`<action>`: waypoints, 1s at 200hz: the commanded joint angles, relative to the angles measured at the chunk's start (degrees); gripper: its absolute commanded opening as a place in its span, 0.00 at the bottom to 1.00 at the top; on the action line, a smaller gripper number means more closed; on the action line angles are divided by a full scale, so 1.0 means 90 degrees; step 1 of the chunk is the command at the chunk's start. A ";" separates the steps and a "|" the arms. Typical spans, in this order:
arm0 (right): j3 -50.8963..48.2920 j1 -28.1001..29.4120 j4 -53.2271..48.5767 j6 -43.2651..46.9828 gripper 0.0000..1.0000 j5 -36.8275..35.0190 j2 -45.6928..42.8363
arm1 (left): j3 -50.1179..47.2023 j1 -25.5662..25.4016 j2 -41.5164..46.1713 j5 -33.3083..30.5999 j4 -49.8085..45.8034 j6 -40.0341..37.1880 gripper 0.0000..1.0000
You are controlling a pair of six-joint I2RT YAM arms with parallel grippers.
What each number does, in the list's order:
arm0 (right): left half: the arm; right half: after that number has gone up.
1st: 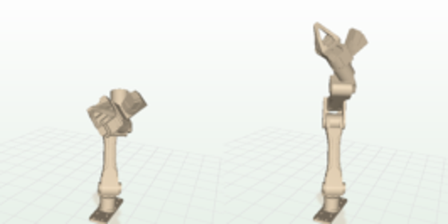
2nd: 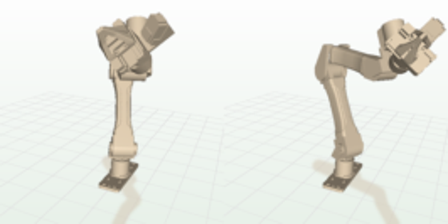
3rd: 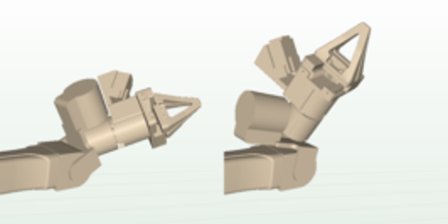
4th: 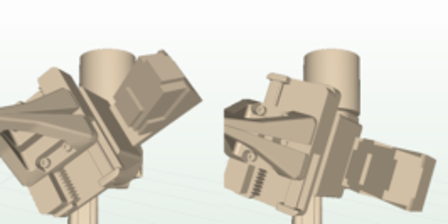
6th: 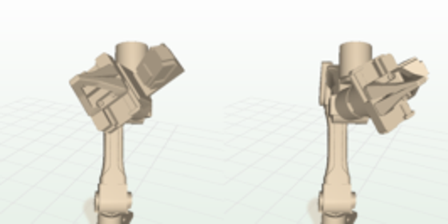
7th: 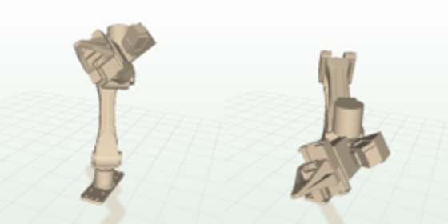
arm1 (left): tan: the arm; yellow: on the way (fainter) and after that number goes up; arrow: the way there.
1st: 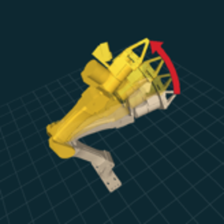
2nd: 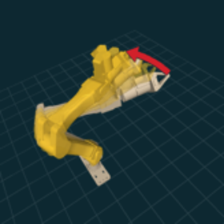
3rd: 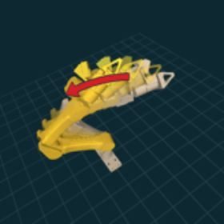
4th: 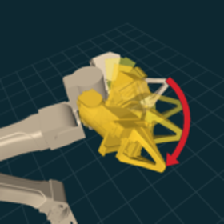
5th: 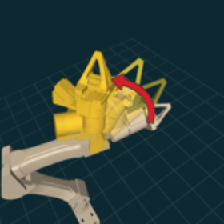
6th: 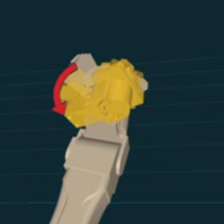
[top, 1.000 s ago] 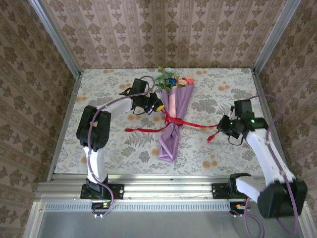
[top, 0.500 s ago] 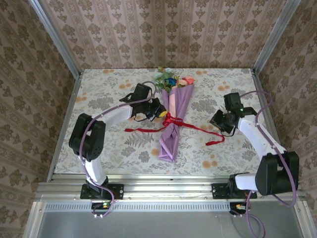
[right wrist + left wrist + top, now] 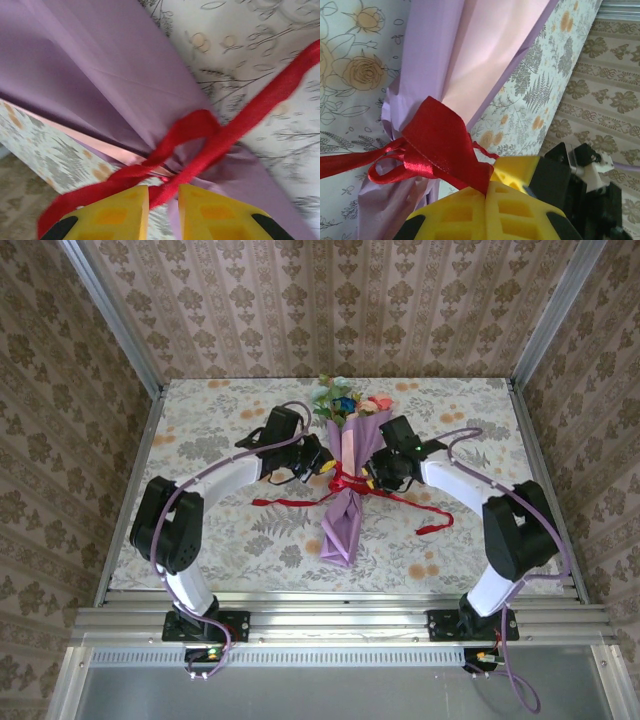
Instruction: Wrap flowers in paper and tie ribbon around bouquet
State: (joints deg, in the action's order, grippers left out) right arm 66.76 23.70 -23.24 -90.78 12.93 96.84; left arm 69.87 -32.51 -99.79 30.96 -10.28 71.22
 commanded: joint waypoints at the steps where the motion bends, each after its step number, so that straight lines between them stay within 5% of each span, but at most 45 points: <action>1: 0.0272 0.0100 0.0266 -0.1201 0.24 0.0106 0.0266 | -0.0067 -0.0030 0.0267 -0.0091 0.0105 0.0088 0.00; 200: 0.0050 0.0131 0.0579 -0.2310 0.29 -0.0007 0.0742 | -0.0132 -0.0108 0.0648 -0.0219 -0.0092 0.0010 0.00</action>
State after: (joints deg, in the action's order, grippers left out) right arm 67.29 24.80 -17.28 -109.75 14.09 103.46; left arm 69.28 -33.36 -96.55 29.91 -10.33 71.40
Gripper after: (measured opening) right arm 0.287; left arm 0.048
